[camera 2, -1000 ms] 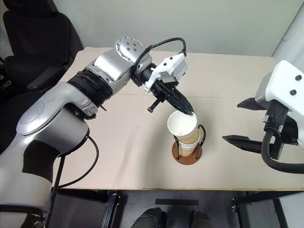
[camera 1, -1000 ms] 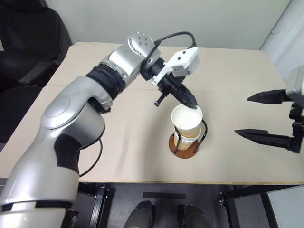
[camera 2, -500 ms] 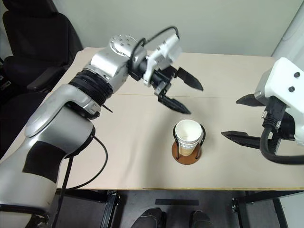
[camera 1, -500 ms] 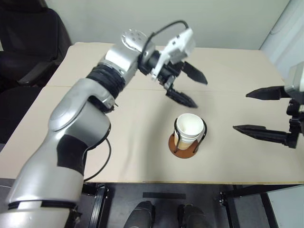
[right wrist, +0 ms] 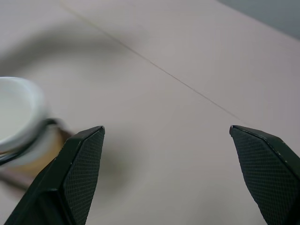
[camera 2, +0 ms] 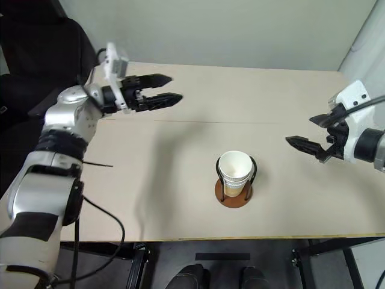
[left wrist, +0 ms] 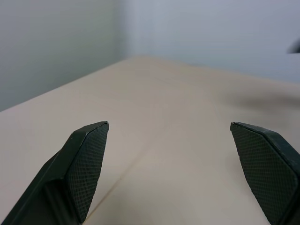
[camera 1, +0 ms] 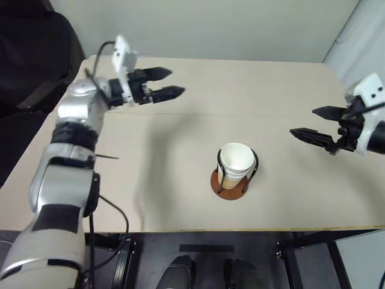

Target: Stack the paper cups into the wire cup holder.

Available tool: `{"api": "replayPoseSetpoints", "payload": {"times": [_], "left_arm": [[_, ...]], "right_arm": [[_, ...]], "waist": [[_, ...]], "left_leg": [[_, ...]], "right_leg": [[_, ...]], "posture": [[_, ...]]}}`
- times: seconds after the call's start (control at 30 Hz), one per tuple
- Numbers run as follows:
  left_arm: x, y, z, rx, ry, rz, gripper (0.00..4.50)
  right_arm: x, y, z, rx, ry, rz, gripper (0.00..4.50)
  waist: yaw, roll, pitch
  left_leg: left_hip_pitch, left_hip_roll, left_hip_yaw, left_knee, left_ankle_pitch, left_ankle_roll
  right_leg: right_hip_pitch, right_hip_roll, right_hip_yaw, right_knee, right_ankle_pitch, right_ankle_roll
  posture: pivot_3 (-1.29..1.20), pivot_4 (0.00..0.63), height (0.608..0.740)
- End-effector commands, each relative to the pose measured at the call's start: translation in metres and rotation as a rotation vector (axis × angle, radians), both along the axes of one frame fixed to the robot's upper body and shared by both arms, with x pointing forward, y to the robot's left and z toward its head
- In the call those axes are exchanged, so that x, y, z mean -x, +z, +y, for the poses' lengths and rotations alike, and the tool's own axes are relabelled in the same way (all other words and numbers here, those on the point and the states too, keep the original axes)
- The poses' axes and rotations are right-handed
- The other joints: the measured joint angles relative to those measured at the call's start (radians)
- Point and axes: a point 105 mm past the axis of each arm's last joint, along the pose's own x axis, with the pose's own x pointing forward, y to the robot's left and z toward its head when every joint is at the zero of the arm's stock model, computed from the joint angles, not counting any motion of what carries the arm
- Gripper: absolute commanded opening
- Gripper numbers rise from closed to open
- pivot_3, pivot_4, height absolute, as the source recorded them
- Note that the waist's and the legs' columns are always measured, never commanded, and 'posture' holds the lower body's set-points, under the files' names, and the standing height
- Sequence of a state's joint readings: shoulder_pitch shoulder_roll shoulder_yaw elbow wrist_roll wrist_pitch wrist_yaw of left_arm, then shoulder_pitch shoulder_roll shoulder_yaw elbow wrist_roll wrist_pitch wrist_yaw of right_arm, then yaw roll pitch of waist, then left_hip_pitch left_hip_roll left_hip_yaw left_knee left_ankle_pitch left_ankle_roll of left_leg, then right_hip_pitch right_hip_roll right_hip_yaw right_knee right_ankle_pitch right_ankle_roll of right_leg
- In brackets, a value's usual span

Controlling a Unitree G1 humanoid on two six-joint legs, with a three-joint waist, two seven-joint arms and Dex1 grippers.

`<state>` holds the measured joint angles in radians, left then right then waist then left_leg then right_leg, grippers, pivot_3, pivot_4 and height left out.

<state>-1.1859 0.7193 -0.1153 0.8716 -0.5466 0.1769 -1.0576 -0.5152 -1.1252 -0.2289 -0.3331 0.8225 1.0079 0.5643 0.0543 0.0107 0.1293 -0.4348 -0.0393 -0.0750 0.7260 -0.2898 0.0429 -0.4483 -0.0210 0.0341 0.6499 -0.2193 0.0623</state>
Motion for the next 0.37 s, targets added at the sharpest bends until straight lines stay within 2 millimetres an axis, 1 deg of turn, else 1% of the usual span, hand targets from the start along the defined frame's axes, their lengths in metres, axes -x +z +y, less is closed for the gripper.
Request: {"api": "replayPoseSetpoints", "payload": {"times": [0.03,0.1,0.2,0.3,0.37], "left_arm": [[0.007,0.030,0.030,0.024,0.169,-0.111,4.45],[0.011,0.028,0.045,0.023,0.245,-0.109,4.45],[0.017,0.021,0.061,0.011,0.320,-0.089,4.45],[0.022,0.018,0.066,-0.012,0.341,-0.081,4.45],[0.021,0.023,0.063,-0.014,0.342,-0.086,4.45]], "right_arm": [[-0.006,0.010,0.002,0.028,0.006,-0.050,4.36],[-0.012,0.009,0.005,0.015,0.020,-0.046,4.36],[-0.019,0.006,0.012,0.019,0.042,-0.049,4.36],[-0.021,0.006,0.018,0.009,0.064,-0.058,4.36],[-0.021,0.006,0.019,0.006,0.064,-0.061,4.36]], "waist": [[0.003,0.000,0.000],[0.003,0.000,0.000],[0.002,0.000,0.000],[0.004,0.000,0.000],[0.005,0.000,0.000]], "left_leg": [[0.000,0.000,0.000,0.001,0.000,0.000],[0.000,0.000,-0.001,0.000,0.000,0.000],[0.001,0.000,-0.002,0.000,0.000,0.000],[0.004,0.000,-0.003,0.001,0.000,0.000],[0.004,0.000,-0.004,0.001,0.000,-0.001]], "right_leg": [[0.001,0.000,-0.001,0.000,0.000,0.000],[0.001,0.000,-0.001,-0.001,0.001,-0.001],[0.004,0.000,-0.002,-0.004,0.001,-0.002],[0.007,0.000,-0.003,-0.004,0.002,-0.004],[0.007,0.000,-0.003,-0.004,0.002,-0.004]], "posture": [[0.00,0.150,0.740],[0.00,0.150,0.740],[0.00,0.150,0.740],[0.00,0.150,0.740],[0.00,0.150,0.740]]}}
